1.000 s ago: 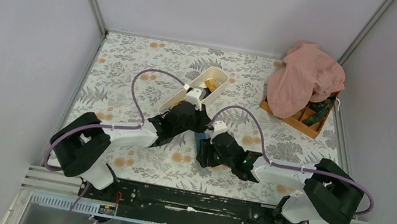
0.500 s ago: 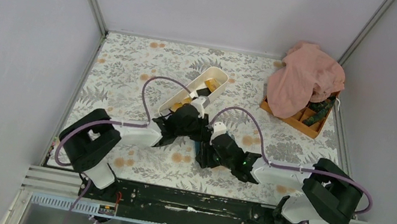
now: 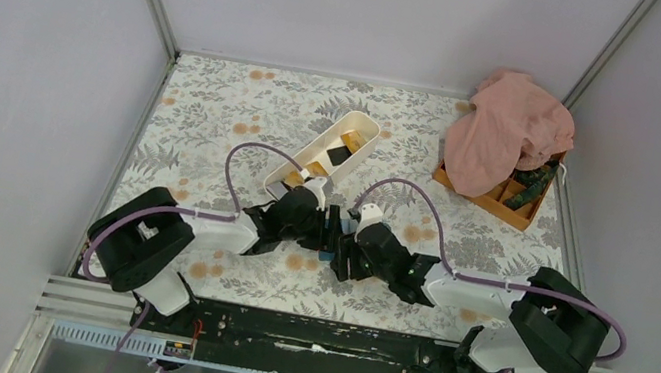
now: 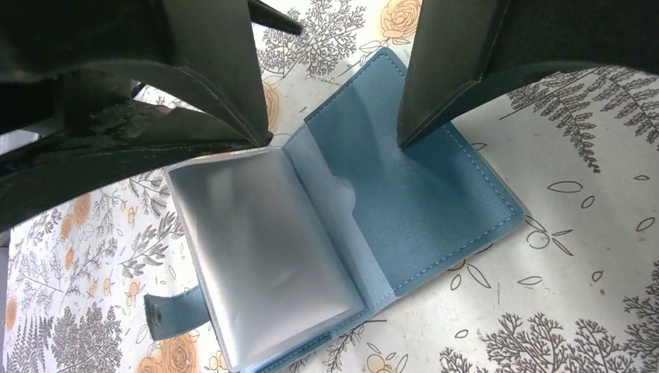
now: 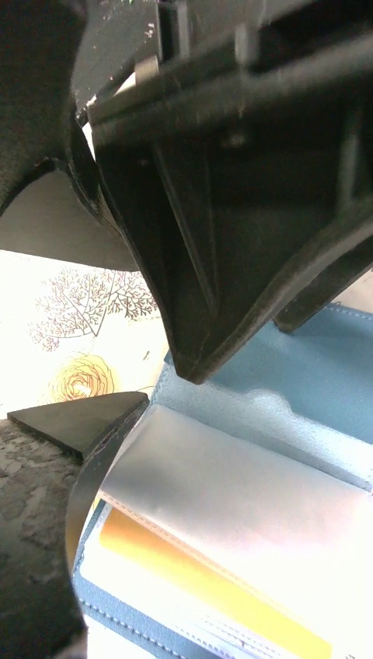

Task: Take the credit cards out of the card holder

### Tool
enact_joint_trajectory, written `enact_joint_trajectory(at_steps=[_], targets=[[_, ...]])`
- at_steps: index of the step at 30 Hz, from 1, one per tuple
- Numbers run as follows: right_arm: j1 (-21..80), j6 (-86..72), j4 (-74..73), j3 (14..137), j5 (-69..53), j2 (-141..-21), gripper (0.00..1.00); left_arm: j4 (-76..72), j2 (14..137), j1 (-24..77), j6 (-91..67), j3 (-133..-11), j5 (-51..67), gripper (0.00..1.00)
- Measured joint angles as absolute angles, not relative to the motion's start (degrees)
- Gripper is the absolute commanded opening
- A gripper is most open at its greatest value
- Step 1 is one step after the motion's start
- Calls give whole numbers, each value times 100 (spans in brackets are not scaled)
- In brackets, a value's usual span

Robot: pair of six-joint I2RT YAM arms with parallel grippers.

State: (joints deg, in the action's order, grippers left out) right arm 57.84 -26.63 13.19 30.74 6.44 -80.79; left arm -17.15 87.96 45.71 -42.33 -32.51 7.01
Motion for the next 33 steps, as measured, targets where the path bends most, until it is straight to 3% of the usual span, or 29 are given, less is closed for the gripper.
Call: enact_joint_trajectory(at_steps=[6, 12, 19, 27, 33], targets=[[5697, -2460, 919, 3188, 709, -7474, 67, -1621, 8884, 4602, -4230, -3393, 508, 71], [5033, -2250, 47, 3721, 921, -7085, 51, -1181, 9148, 4569, -4073, -3889, 270, 73], [4366, -2064, -276, 4163, 1160, -7190, 21, -884, 9522, 4558, -3918, -4416, 261, 72], [4219, -1920, -270, 4119, 1310, -7677, 6, -1059, 9550, 4558, -3835, -4348, 235, 72], [4091, -1890, -165, 3745, 1422, -7491, 1, -1249, 9539, 4534, -3776, -4257, 246, 72]])
